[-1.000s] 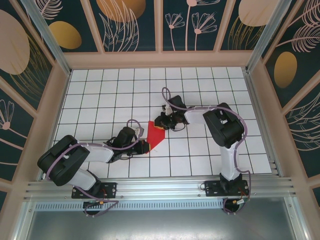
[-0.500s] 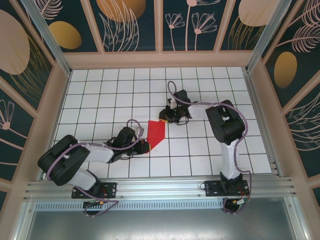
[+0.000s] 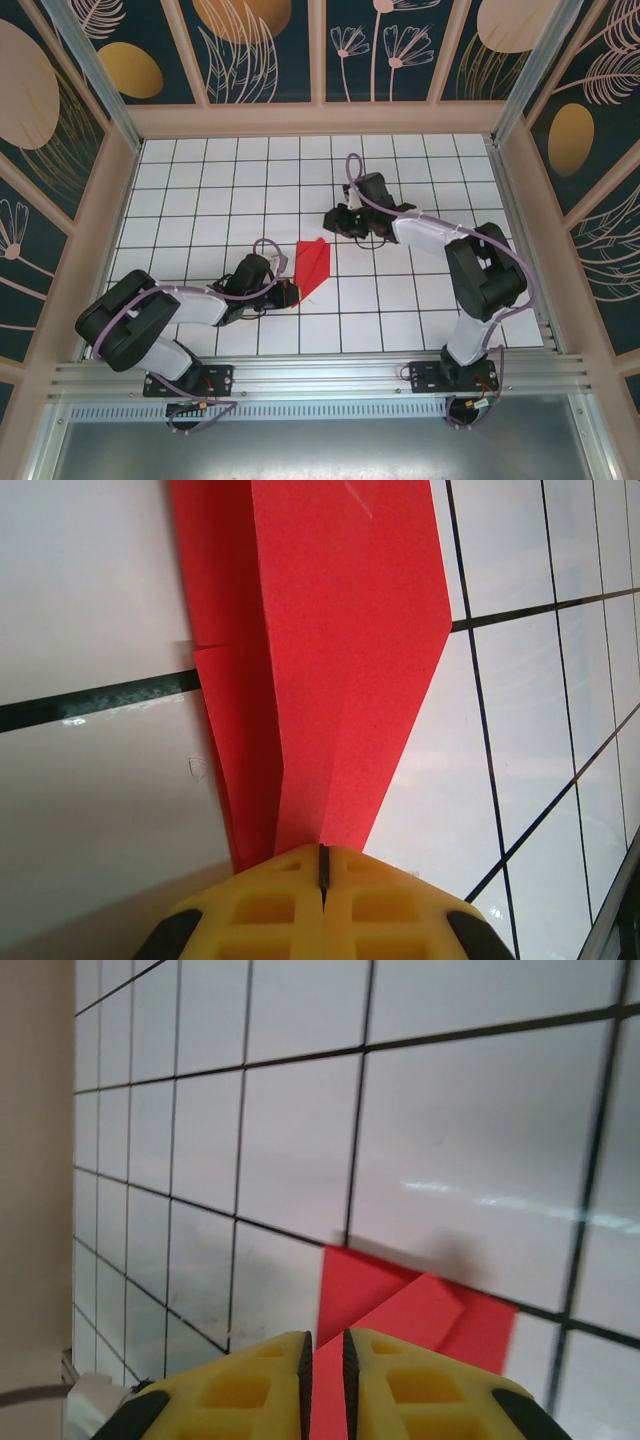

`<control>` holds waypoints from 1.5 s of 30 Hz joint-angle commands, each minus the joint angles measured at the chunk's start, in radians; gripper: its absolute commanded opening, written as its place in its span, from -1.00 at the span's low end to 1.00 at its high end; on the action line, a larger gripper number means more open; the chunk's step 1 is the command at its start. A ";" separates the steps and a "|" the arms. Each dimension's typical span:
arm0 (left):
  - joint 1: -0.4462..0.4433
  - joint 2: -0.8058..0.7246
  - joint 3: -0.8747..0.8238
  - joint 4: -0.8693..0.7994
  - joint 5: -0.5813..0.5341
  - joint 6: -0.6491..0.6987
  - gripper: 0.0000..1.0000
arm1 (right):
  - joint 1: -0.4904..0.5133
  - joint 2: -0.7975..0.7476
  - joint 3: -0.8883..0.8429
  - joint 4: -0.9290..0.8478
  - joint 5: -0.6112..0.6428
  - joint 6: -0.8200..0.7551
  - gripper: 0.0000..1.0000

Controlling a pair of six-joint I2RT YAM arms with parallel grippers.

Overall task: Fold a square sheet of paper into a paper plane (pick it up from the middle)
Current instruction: Fourth fold the wing at the center of the table.

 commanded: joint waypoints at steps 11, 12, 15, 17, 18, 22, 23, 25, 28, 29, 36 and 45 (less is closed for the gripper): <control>-0.009 0.062 -0.048 -0.215 -0.014 -0.002 -1.00 | 0.271 0.102 -0.124 0.158 -0.003 0.161 -0.85; -0.009 0.062 -0.048 -0.212 -0.015 -0.002 -1.00 | 0.271 0.101 -0.131 0.166 -0.007 0.167 -0.85; -0.008 0.062 -0.050 -0.207 -0.015 -0.006 -1.00 | 0.283 0.103 -0.144 0.178 -0.009 0.178 -0.85; -0.009 0.063 -0.050 -0.204 -0.015 -0.006 -1.00 | 0.291 0.108 -0.150 0.178 -0.008 0.191 -0.85; -0.009 0.060 -0.050 -0.205 -0.016 -0.006 -1.00 | 0.295 0.108 -0.155 0.181 -0.009 0.196 -0.85; -0.008 0.057 -0.051 -0.205 -0.017 -0.008 -1.00 | 0.309 0.082 -0.175 0.180 0.008 0.213 -0.84; -0.008 0.055 -0.050 -0.204 -0.017 -0.009 -1.00 | 0.311 0.073 -0.183 0.183 0.014 0.218 -0.84; -0.008 0.051 -0.053 -0.205 -0.020 -0.009 -1.00 | 0.311 0.073 -0.203 0.201 0.021 0.229 -0.84; -0.007 0.053 -0.051 -0.205 -0.016 -0.008 -1.00 | 0.310 0.109 -0.219 0.194 0.054 0.225 -0.83; -0.007 0.053 -0.051 -0.204 -0.015 -0.009 -1.00 | 0.307 0.123 -0.228 0.210 0.058 0.229 -0.83; -0.007 0.033 -0.074 -0.218 -0.027 -0.010 -1.00 | 0.268 0.135 -0.180 0.127 0.136 0.207 -0.82; -0.008 0.023 -0.097 -0.227 -0.031 -0.008 -1.00 | 0.166 0.148 -0.123 0.147 0.102 0.155 -0.78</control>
